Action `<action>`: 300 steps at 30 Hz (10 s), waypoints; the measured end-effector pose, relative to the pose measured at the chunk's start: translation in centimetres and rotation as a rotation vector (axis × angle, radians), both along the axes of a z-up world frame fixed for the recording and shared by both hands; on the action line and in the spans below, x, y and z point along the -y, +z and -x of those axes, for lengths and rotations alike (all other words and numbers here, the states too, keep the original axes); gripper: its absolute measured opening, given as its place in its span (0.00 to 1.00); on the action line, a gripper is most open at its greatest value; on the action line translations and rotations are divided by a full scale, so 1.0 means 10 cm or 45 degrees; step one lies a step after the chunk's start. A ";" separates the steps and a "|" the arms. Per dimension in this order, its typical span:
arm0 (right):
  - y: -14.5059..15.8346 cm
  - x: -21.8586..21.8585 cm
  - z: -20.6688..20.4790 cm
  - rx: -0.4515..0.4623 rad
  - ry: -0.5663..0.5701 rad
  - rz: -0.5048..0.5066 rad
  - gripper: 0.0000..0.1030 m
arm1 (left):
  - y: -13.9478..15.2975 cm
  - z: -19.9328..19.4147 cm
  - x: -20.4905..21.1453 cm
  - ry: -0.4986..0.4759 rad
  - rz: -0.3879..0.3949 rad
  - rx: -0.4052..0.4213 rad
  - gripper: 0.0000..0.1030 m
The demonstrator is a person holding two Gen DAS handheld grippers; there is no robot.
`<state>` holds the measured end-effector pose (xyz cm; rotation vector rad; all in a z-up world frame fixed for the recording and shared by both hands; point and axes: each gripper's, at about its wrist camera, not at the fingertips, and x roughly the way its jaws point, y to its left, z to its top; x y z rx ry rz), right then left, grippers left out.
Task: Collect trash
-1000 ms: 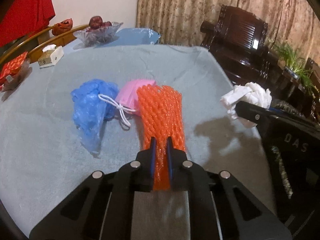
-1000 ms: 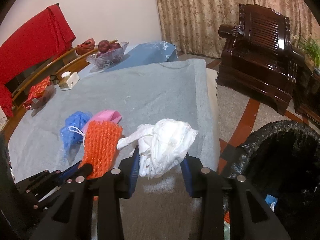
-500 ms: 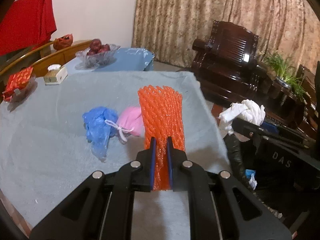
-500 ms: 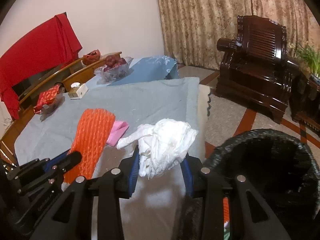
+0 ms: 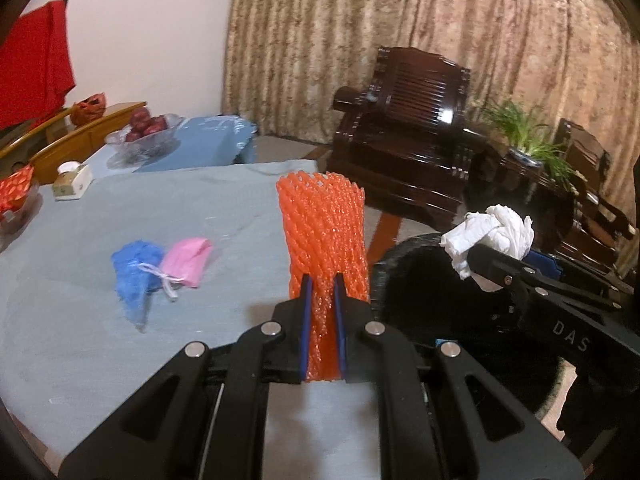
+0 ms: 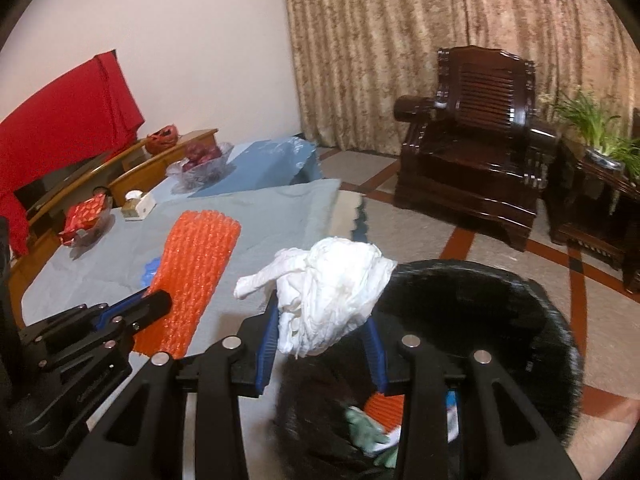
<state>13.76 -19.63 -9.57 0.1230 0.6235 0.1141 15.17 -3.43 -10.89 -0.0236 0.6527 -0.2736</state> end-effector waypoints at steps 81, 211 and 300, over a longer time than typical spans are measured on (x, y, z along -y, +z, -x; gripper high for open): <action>-0.23 -0.54 -0.36 0.013 0.088 -0.002 0.94 | -0.06 -0.12 -1.44 0.341 -0.069 0.059 0.84; 0.17 0.12 -0.05 0.072 0.056 0.007 0.16 | 0.28 -0.17 -0.10 0.033 0.037 0.071 0.04; 0.64 0.67 1.11 0.118 -0.077 0.050 0.94 | 0.71 0.86 0.21 -0.074 0.031 0.123 0.92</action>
